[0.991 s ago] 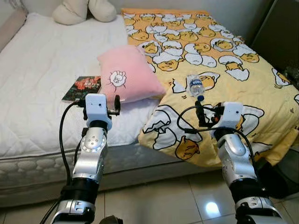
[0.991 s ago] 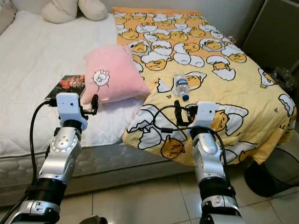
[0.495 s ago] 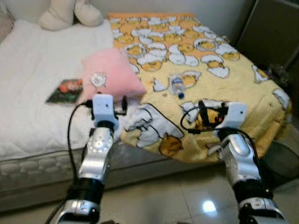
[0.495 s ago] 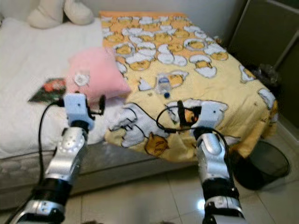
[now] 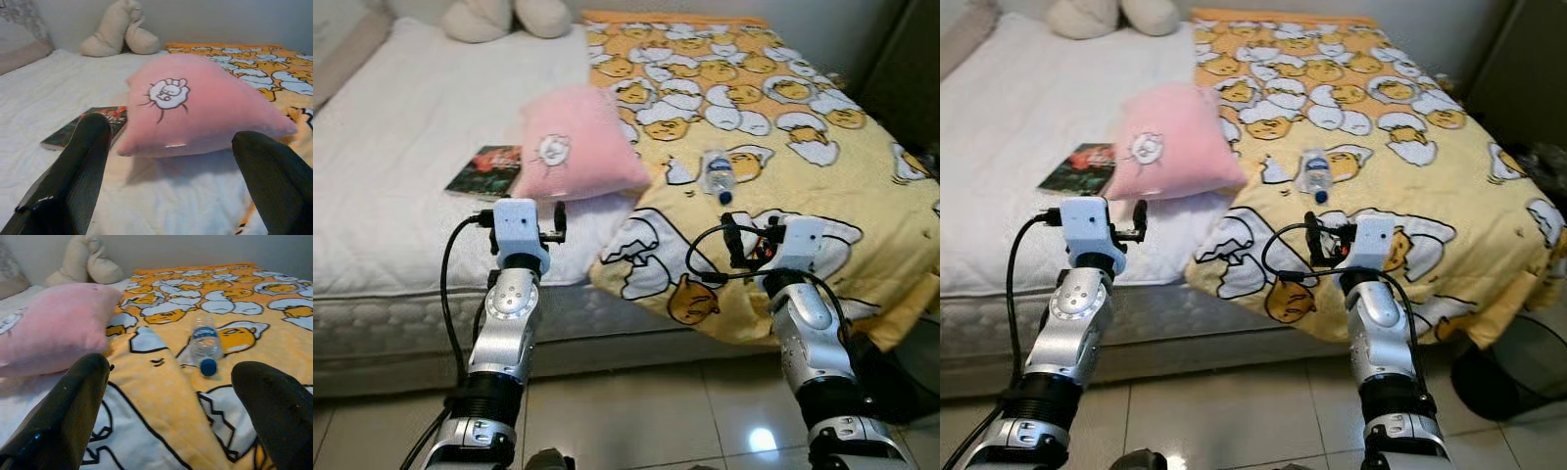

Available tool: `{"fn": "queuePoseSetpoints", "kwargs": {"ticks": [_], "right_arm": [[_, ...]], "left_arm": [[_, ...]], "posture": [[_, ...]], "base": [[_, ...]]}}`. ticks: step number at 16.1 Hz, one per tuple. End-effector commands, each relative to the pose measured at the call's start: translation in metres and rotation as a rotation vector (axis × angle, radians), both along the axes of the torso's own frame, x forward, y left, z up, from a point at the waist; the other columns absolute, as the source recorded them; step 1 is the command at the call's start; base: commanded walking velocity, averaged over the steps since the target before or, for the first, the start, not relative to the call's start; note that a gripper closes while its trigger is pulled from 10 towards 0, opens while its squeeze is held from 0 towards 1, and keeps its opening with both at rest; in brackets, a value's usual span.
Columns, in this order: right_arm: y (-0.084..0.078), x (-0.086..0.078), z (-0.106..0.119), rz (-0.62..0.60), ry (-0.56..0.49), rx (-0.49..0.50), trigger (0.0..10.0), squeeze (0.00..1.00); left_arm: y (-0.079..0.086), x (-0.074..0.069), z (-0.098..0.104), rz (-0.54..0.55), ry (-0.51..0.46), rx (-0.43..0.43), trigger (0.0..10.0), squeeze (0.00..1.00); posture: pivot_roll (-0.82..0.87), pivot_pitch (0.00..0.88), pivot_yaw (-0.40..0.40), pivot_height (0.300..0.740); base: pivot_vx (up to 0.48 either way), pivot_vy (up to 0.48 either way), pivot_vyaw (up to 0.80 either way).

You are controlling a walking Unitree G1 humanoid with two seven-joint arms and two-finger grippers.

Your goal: Clean up the room

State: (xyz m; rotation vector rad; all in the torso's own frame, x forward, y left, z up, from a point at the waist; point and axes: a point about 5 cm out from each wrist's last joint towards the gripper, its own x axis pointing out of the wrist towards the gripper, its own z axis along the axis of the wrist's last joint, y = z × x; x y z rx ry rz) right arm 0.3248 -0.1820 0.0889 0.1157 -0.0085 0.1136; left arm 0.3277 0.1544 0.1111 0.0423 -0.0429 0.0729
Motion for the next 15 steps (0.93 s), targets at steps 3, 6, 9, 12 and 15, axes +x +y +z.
{"fn": "queuePoseSetpoints", "kwargs": {"ticks": [3,6,9,12,15], "right_arm": [[0.001,0.000,0.004,0.017,-0.014,-0.010,10.0,0.00],[-0.001,0.001,0.004,0.009,-0.009,-0.009,10.0,0.01],[-0.007,0.003,0.002,-0.045,0.026,-0.006,10.0,0.00],[-0.007,0.002,0.002,-0.051,0.018,0.003,10.0,0.00],[-0.003,0.001,0.001,-0.034,0.020,-0.005,10.0,0.00]], "left_arm": [[-0.004,0.001,-0.001,-0.007,0.008,0.001,10.0,0.00],[-0.003,0.003,0.001,-0.024,0.006,-0.031,10.0,0.00],[-0.001,0.006,-0.002,0.006,0.029,-0.048,10.0,0.00],[-0.002,0.007,-0.001,-0.002,0.030,-0.019,10.0,0.00],[-0.006,0.006,0.009,-0.063,-0.039,-0.022,10.0,0.00]], "posture": [[-0.11,0.000,-0.001,0.740],[-0.12,0.000,-0.003,0.740],[-0.12,0.000,-0.001,0.740],[-0.12,0.000,0.001,0.740],[-0.12,0.000,0.001,0.740]], "base": [[0.000,0.000,0.59],[0.000,-0.139,0.57],[0.000,-0.279,0.19],[0.000,0.000,0.00],[0.160,0.000,0.00]]}}
